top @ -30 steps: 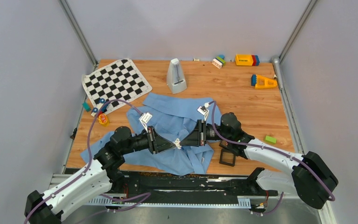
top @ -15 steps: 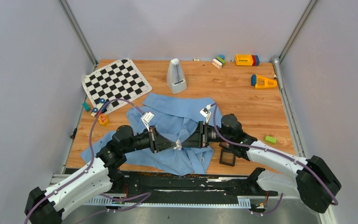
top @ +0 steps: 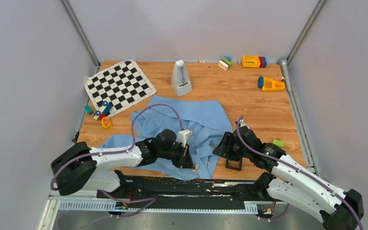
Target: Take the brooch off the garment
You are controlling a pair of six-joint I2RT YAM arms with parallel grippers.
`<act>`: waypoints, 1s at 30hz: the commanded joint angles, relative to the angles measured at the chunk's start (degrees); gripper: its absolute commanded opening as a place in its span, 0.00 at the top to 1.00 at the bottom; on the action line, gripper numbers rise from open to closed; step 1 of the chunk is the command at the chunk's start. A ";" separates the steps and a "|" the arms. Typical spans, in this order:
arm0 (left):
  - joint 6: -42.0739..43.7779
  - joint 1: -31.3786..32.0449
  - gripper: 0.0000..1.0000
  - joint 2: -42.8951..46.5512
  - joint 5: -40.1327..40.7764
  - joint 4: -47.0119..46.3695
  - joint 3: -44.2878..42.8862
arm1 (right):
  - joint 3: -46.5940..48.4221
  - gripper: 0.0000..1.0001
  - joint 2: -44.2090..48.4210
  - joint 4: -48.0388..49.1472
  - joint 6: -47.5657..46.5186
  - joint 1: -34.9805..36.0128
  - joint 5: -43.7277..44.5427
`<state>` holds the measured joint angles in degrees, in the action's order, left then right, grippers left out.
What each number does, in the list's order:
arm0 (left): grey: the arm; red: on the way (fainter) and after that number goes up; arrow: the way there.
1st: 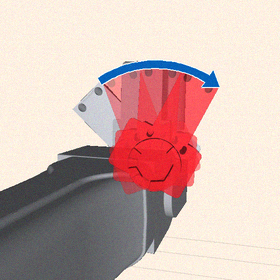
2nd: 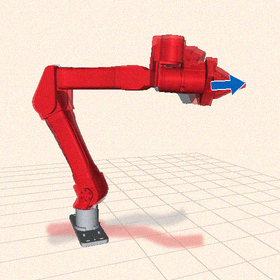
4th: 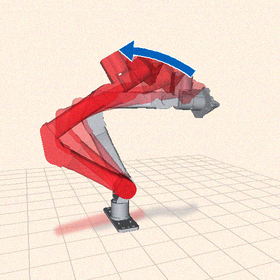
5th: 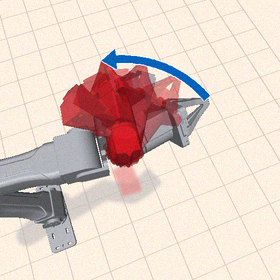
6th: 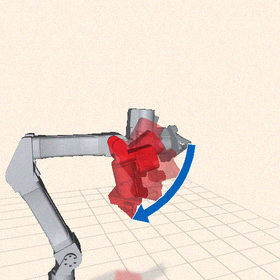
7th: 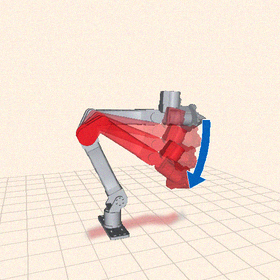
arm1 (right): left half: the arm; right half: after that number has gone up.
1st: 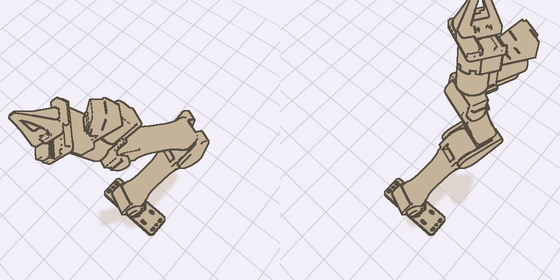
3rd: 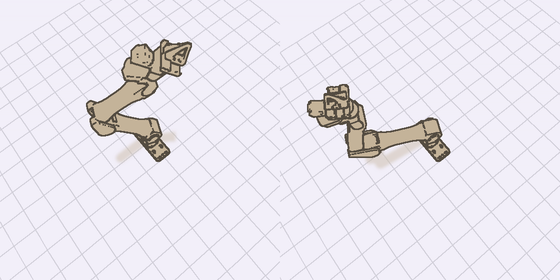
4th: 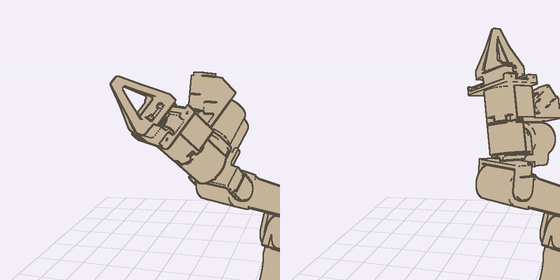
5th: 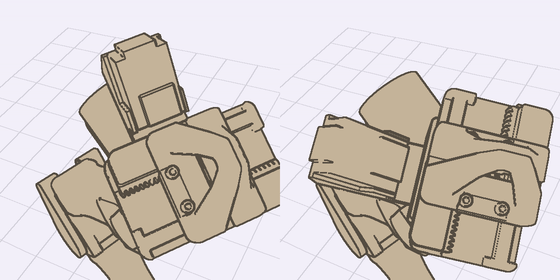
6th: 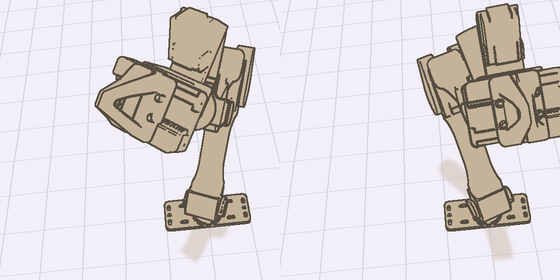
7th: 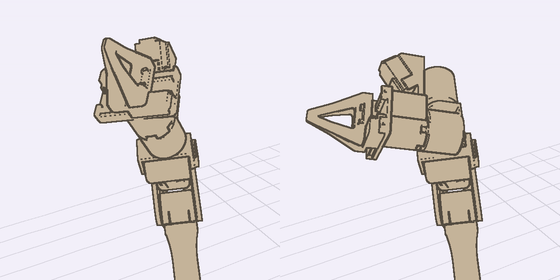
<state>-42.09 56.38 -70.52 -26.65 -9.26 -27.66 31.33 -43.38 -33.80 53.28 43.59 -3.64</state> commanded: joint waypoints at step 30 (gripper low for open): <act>25.18 -26.26 1.00 23.75 2.19 0.57 2.79 | 9.53 0.65 -23.84 -15.03 8.13 7.41 23.27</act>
<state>-18.50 29.98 -47.94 -23.55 -4.08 -25.56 38.24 -65.71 -51.09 62.06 50.61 18.00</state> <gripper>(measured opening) 0.006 0.357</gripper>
